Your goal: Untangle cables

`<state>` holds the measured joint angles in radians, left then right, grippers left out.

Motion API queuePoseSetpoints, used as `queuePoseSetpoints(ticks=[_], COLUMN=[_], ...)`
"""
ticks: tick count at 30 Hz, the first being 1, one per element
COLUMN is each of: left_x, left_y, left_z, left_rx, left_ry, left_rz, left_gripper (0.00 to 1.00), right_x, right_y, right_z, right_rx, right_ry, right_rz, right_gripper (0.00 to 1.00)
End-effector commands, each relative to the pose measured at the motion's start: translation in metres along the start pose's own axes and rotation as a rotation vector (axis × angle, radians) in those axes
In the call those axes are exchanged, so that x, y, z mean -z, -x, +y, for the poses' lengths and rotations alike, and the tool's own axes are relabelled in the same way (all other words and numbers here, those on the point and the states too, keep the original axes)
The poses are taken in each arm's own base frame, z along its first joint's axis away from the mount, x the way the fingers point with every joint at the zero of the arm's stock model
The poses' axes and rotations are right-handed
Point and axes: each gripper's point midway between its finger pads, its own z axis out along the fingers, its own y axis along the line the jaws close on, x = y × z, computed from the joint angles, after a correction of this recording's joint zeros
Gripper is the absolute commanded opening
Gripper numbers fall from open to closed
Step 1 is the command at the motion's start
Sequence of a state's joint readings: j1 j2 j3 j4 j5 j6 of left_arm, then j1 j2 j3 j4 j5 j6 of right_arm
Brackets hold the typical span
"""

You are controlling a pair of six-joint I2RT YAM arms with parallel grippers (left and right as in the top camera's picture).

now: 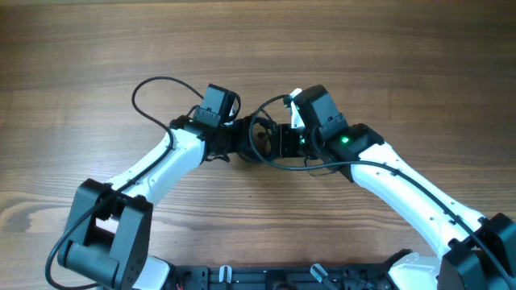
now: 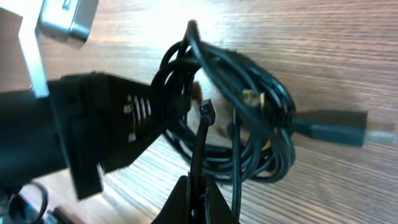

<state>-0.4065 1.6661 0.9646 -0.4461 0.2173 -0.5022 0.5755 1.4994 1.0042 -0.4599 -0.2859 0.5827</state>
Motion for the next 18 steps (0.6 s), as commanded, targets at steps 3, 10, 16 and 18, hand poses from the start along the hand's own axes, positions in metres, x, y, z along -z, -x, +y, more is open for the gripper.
queuePoseSetpoints(ticks=[3,10,16,18], left_x=[0.003,0.012,0.036,0.038], left_y=[-0.015,-0.018,-0.011,-0.010], left_z=[-0.030,-0.045,-0.056,-0.056], left_rx=[-0.051,-0.063,-0.084,-0.079], left_ry=[-0.184,-0.264,-0.307,-0.307], left_rz=[0.096,0.116,0.061,0.059], left_gripper=[0.04,0.04,0.04,0.04], right_x=[-0.010,-0.058,-0.060,-0.033], right_y=[0.002,0.011,0.026,0.048], right_z=[-0.008,-0.019,0.002,0.015], right_rx=[-0.027,-0.025,0.104,0.145], right_ry=[-0.041,-0.034,0.080,0.129], right_rz=[-0.014,-0.019,-0.035,-0.105], right_gripper=[0.04,0.04,0.22,0.38])
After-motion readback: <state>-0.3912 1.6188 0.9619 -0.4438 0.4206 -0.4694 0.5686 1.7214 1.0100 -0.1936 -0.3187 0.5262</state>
